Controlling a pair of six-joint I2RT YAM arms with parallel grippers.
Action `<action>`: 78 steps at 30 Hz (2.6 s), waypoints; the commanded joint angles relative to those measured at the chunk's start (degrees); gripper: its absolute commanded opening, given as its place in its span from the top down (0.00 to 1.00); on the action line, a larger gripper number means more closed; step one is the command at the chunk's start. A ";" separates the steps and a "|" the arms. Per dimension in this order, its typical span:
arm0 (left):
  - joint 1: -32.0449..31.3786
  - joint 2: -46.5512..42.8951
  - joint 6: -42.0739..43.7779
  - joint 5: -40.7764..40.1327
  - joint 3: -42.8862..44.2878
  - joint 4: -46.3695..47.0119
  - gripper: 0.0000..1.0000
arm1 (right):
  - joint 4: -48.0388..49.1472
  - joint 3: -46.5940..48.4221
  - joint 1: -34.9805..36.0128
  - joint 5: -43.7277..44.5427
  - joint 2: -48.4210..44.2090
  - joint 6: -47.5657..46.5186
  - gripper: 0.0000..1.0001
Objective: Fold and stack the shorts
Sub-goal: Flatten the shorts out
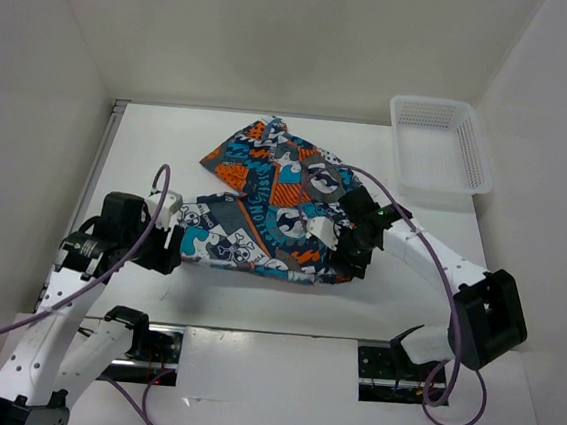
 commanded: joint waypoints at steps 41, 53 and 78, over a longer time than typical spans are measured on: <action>-0.52 50.82 -0.19 -13.72 12.50 31.53 0.42 | 24.38 0.65 12.73 3.48 1.80 9.60 0.88; -1.66 66.09 -0.19 -15.81 35.21 43.55 0.29 | 40.11 25.54 0.45 1.70 15.93 39.22 0.77; -1.14 79.65 -0.19 -17.67 34.25 42.08 0.50 | 45.74 29.15 -12.05 23.86 33.53 45.65 0.38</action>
